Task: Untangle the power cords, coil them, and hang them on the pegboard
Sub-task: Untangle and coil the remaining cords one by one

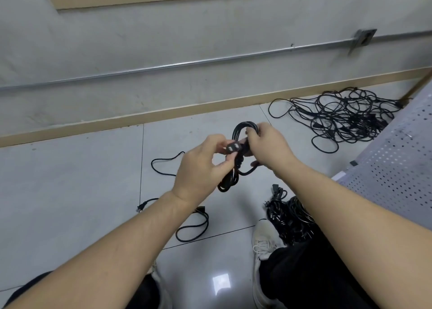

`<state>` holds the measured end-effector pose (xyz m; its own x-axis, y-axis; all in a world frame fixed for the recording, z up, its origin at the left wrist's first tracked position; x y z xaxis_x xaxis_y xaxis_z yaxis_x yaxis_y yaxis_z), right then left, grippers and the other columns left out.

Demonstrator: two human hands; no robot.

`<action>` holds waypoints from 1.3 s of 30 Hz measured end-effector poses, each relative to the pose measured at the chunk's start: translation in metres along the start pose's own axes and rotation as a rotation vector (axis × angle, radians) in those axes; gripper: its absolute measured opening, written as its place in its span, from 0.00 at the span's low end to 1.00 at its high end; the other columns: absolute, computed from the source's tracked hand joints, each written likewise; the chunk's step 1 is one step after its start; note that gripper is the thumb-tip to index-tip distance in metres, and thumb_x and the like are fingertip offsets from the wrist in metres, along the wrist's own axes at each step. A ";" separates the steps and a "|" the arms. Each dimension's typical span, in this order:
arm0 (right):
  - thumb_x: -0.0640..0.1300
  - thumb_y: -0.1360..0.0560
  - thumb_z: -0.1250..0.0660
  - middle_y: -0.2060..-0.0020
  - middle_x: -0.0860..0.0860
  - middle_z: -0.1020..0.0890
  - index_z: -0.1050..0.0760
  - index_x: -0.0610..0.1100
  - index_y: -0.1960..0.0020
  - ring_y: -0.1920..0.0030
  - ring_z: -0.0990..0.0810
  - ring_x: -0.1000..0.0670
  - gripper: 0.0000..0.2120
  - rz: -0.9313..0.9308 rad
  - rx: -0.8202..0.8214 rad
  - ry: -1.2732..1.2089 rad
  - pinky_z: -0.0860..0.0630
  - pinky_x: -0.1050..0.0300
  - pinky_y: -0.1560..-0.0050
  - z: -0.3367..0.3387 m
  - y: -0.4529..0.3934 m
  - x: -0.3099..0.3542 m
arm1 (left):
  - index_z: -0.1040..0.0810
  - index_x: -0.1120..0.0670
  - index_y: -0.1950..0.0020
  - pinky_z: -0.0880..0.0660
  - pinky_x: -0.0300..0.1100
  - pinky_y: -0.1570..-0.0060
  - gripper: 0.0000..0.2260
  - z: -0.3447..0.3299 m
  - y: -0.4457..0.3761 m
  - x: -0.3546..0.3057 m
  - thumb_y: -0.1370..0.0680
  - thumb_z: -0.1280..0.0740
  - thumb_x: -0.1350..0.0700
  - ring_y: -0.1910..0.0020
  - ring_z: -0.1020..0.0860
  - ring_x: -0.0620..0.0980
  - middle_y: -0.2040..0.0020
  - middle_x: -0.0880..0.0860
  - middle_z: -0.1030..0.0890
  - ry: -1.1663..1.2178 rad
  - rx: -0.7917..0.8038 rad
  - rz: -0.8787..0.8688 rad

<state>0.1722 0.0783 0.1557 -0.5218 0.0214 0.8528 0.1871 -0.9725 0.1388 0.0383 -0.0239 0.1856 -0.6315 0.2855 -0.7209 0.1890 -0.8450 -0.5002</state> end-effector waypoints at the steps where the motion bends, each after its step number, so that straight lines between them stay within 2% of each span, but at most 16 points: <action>1: 0.52 0.18 0.43 0.55 0.49 0.15 0.28 0.47 0.51 0.57 0.15 0.43 0.10 0.037 -0.027 0.110 0.18 0.43 0.54 0.002 -0.002 0.000 | 0.33 0.42 0.42 0.23 0.43 0.48 0.19 -0.008 -0.002 0.007 0.23 0.28 0.59 0.52 0.17 0.49 0.51 0.44 0.18 -0.094 0.067 0.096; 3: 0.52 0.18 0.42 0.55 0.51 0.16 0.29 0.47 0.47 0.55 0.19 0.44 0.09 0.077 -0.062 0.266 0.25 0.52 0.57 0.005 -0.006 0.001 | 0.33 0.47 0.37 0.26 0.48 0.53 0.16 -0.023 -0.009 0.019 0.22 0.33 0.57 0.54 0.20 0.54 0.48 0.46 0.23 -0.342 0.200 0.177; 5: 0.50 0.18 0.40 0.55 0.50 0.19 0.30 0.47 0.44 0.55 0.23 0.44 0.07 0.094 -0.054 0.349 0.32 0.54 0.59 0.005 -0.009 -0.001 | 0.30 0.53 0.39 0.28 0.50 0.56 0.12 -0.037 -0.020 0.024 0.21 0.35 0.56 0.53 0.21 0.59 0.45 0.52 0.22 -0.559 0.335 0.183; 9: 0.51 0.17 0.41 0.54 0.46 0.20 0.28 0.43 0.42 0.54 0.23 0.41 0.12 0.054 -0.026 0.482 0.27 0.52 0.56 0.011 -0.029 -0.025 | 0.28 0.56 0.47 0.32 0.47 0.58 0.06 -0.060 -0.021 0.034 0.21 0.36 0.54 0.55 0.26 0.57 0.51 0.54 0.21 -0.651 0.524 0.289; 10: 0.50 0.17 0.41 0.52 0.45 0.19 0.27 0.42 0.41 0.55 0.20 0.41 0.13 -0.014 -0.031 0.435 0.23 0.50 0.55 0.022 -0.037 -0.039 | 0.26 0.56 0.47 0.32 0.45 0.60 0.06 -0.063 -0.018 0.040 0.21 0.36 0.54 0.56 0.25 0.56 0.53 0.53 0.21 -0.582 0.561 0.363; 12: 0.47 0.17 0.41 0.48 0.42 0.18 0.26 0.40 0.46 0.56 0.16 0.39 0.10 -0.188 -0.036 0.155 0.16 0.43 0.58 0.046 -0.049 -0.076 | 0.23 0.56 0.50 0.30 0.41 0.61 0.04 -0.069 -0.005 0.057 0.21 0.34 0.56 0.56 0.18 0.53 0.55 0.53 0.15 -0.223 0.621 0.645; 14: 0.44 0.16 0.41 0.47 0.42 0.17 0.28 0.42 0.52 0.57 0.14 0.39 0.08 -0.325 -0.025 -0.102 0.15 0.44 0.64 0.059 -0.053 -0.111 | 0.21 0.54 0.52 0.25 0.40 0.54 0.01 -0.079 0.012 0.072 0.21 0.32 0.59 0.53 0.14 0.49 0.53 0.55 0.13 0.111 0.697 0.887; 15: 0.43 0.16 0.41 0.47 0.42 0.16 0.29 0.43 0.52 0.59 0.14 0.40 0.08 -0.350 -0.006 -0.154 0.15 0.47 0.66 0.060 -0.055 -0.124 | 0.21 0.53 0.52 0.25 0.42 0.49 0.02 -0.086 0.020 0.081 0.21 0.32 0.59 0.52 0.13 0.48 0.52 0.54 0.12 0.159 0.746 0.929; 19: 0.43 0.16 0.39 0.49 0.42 0.15 0.28 0.41 0.47 0.65 0.16 0.40 0.06 -0.405 0.088 -0.223 0.15 0.47 0.61 0.038 -0.069 -0.178 | 0.21 0.51 0.47 0.26 0.43 0.51 0.04 -0.122 0.048 0.126 0.20 0.31 0.58 0.49 0.14 0.50 0.52 0.50 0.14 0.106 0.785 0.950; 24: 0.44 0.16 0.38 0.50 0.45 0.16 0.28 0.42 0.42 0.65 0.18 0.45 0.07 -0.429 0.176 -0.131 0.15 0.46 0.56 -0.005 -0.091 -0.239 | 0.21 0.55 0.47 0.34 0.28 0.72 0.06 -0.171 0.065 0.181 0.22 0.27 0.56 0.65 0.26 0.42 0.56 0.49 0.21 -0.024 0.832 0.835; 26: 0.44 0.17 0.37 0.50 0.44 0.16 0.27 0.44 0.42 0.64 0.18 0.44 0.06 -0.412 0.236 -0.031 0.16 0.42 0.51 -0.028 -0.101 -0.258 | 0.20 0.56 0.45 0.32 0.29 0.70 0.11 -0.189 0.082 0.207 0.21 0.27 0.49 0.66 0.24 0.39 0.54 0.49 0.17 0.010 0.899 0.884; 28: 0.45 0.17 0.37 0.52 0.45 0.16 0.26 0.44 0.42 0.62 0.17 0.41 0.06 -0.381 0.325 0.074 0.16 0.40 0.48 -0.053 -0.112 -0.275 | 0.19 0.54 0.43 0.30 0.35 0.62 0.17 -0.201 0.100 0.237 0.19 0.32 0.41 0.56 0.20 0.42 0.48 0.50 0.16 0.018 0.946 0.958; 30: 0.45 0.17 0.36 0.54 0.47 0.17 0.24 0.44 0.40 0.59 0.16 0.40 0.08 -0.373 0.430 0.116 0.17 0.41 0.47 -0.079 -0.119 -0.292 | 0.20 0.53 0.41 0.29 0.40 0.59 0.18 -0.204 0.115 0.273 0.17 0.38 0.41 0.49 0.20 0.49 0.45 0.51 0.18 0.006 0.913 1.037; 33: 0.45 0.18 0.35 0.51 0.46 0.17 0.23 0.46 0.37 0.58 0.16 0.45 0.10 -0.377 0.571 0.220 0.17 0.48 0.51 -0.116 -0.129 -0.314 | 0.20 0.53 0.46 0.27 0.41 0.59 0.11 -0.196 0.135 0.327 0.17 0.37 0.47 0.55 0.21 0.50 0.51 0.51 0.18 -0.070 0.788 1.084; 35: 0.44 0.19 0.34 0.44 0.43 0.17 0.25 0.46 0.32 0.54 0.18 0.46 0.16 -0.374 0.643 0.324 0.20 0.52 0.56 -0.139 -0.135 -0.327 | 0.21 0.52 0.50 0.26 0.45 0.55 0.06 -0.179 0.147 0.358 0.18 0.35 0.51 0.55 0.20 0.53 0.55 0.51 0.18 -0.115 0.663 1.123; 39: 0.47 0.20 0.33 0.26 0.46 0.28 0.37 0.48 0.21 0.30 0.26 0.44 0.29 -0.251 0.612 0.577 0.31 0.54 0.36 -0.169 -0.148 -0.327 | 0.24 0.51 0.54 0.30 0.43 0.57 0.03 -0.141 0.170 0.396 0.21 0.35 0.57 0.54 0.22 0.53 0.58 0.48 0.21 -0.236 0.559 1.154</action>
<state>0.1738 0.1762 -0.2287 -0.9158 -0.0636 0.3966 0.3377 -0.6565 0.6745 -0.0733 0.0089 -0.2524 -0.4425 -0.7647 -0.4685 0.4073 -0.6368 0.6547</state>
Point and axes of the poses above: each hand's wrist, its own y-axis away from the middle knuckle, its own z-axis out of the back of the hand, x = y × z, the point moved 8 cm from there along -y, towards the middle knuckle
